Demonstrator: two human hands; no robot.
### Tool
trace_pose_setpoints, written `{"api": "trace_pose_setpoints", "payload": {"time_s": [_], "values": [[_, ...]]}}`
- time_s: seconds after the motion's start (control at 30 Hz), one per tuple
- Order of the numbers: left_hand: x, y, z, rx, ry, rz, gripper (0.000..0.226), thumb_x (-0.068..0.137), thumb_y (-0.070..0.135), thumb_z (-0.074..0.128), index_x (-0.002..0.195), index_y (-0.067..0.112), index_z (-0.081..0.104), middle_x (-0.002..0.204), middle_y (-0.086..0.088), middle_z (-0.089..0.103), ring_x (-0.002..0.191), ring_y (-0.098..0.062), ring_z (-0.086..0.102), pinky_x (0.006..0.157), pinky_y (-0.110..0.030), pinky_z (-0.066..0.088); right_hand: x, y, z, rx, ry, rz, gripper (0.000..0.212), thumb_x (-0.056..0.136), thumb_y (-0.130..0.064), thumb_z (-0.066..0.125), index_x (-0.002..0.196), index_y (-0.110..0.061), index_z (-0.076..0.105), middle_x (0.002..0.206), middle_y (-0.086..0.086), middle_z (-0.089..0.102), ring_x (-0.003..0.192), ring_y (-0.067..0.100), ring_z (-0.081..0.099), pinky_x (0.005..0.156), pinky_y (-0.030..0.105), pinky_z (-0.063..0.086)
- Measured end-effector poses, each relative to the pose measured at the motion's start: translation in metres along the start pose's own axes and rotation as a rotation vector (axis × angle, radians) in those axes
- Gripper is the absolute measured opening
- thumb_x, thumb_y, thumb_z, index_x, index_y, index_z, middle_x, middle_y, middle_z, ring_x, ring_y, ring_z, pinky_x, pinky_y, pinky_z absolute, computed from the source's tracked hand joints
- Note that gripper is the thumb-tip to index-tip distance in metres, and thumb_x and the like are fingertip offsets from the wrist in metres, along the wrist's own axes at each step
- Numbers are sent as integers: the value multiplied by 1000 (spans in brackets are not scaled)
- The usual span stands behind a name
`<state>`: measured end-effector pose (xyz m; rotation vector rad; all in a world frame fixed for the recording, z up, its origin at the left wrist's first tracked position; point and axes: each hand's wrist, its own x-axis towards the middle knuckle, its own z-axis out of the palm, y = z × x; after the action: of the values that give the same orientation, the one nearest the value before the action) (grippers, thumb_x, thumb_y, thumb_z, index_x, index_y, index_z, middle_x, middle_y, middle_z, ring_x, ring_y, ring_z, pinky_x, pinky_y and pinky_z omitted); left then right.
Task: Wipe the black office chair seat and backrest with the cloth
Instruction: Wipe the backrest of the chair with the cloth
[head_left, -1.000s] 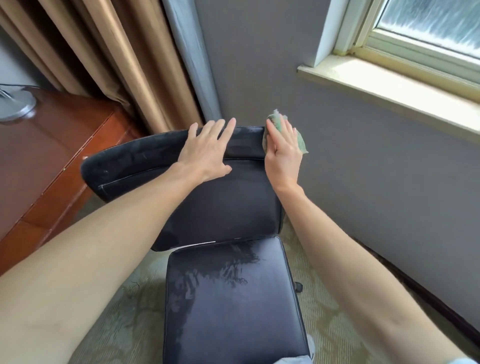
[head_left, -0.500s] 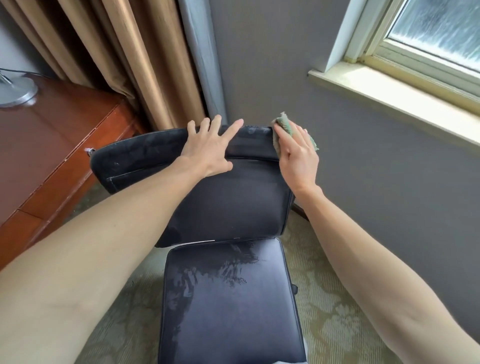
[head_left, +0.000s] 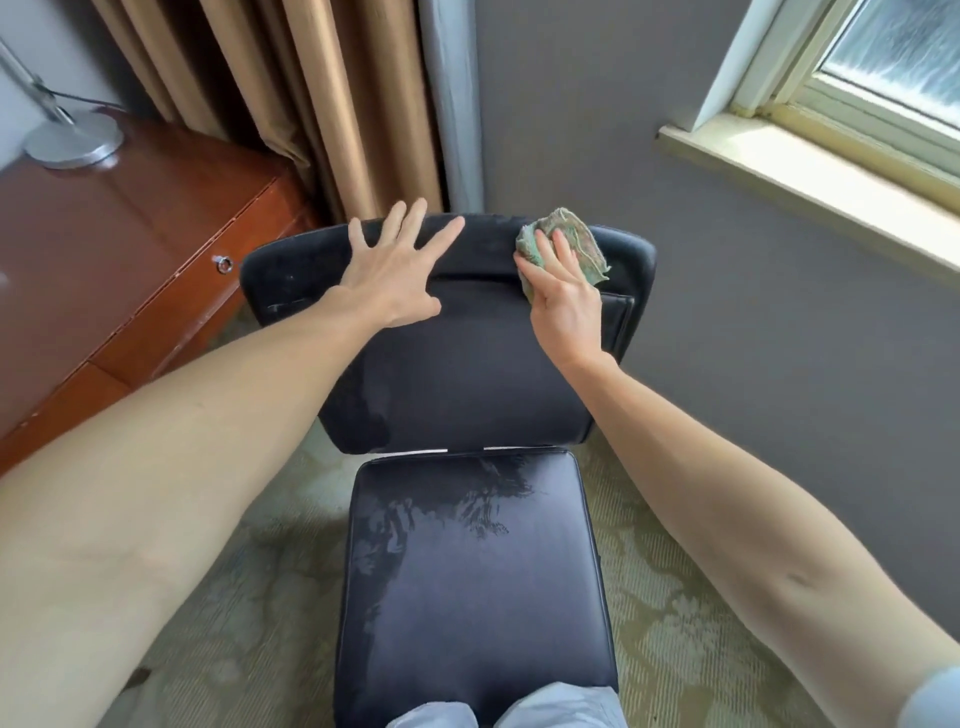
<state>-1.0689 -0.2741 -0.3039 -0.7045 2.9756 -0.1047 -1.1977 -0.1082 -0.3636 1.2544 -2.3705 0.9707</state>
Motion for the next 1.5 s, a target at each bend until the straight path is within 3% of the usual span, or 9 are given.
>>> {"api": "trace_pose_setpoints", "payload": {"time_s": [0.13,0.2,0.27,0.37,0.5,0.77,1.13,1.5], "values": [[-14,-10,5,-9,38,-11,99,83,37,67,155,35,0,162,-13,-12,149,-28,-11,111,-69,8,-9,-21,-3,42,-110,-65,33,95,-11,47,120,-20,67,142,0,52,138,23,39,98,36,47],[-20,-14,5,-24,56,-11,96,82,38,67,155,34,4,162,-12,-9,149,-28,-8,110,-69,10,-14,-33,-3,60,-157,-66,38,95,-20,41,125,-22,64,143,-2,50,138,21,40,97,38,49],[-28,-19,5,-37,73,-17,93,83,39,67,155,34,9,162,-12,-4,149,-29,-4,109,-68,14,-21,-42,-5,70,-186,-25,47,90,-19,36,129,-25,60,142,-2,52,131,24,48,93,43,51],[-42,-24,4,-61,75,-43,89,83,41,66,154,34,13,162,-13,1,149,-30,0,108,-67,18,-28,-56,-14,123,-223,76,56,88,-18,32,140,-29,49,133,0,60,110,27,62,90,39,51],[-57,-13,-3,-90,85,-54,87,82,41,66,153,34,16,161,-12,5,147,-30,3,106,-66,19,-35,-62,-26,40,-337,210,57,96,-12,43,150,-23,28,124,8,65,106,34,60,93,36,45],[-89,32,-37,-134,139,-63,82,82,39,65,152,33,22,158,-10,11,145,-29,8,106,-64,20,-58,-51,-74,151,-339,278,40,95,-16,50,133,-28,56,122,1,67,112,24,61,98,39,49],[-161,128,-40,-201,137,-147,76,84,37,64,150,34,27,159,-10,13,145,-29,10,106,-62,22,-132,-31,-150,192,-448,243,34,94,-20,55,124,-34,63,120,-1,68,109,23,63,98,36,49],[-288,48,-18,-181,117,-437,72,87,45,58,150,37,24,160,-9,11,145,-29,10,106,-64,24,-150,-141,-118,252,-489,32,33,96,-29,54,128,-34,60,122,-4,67,111,20,62,100,31,45]]}}
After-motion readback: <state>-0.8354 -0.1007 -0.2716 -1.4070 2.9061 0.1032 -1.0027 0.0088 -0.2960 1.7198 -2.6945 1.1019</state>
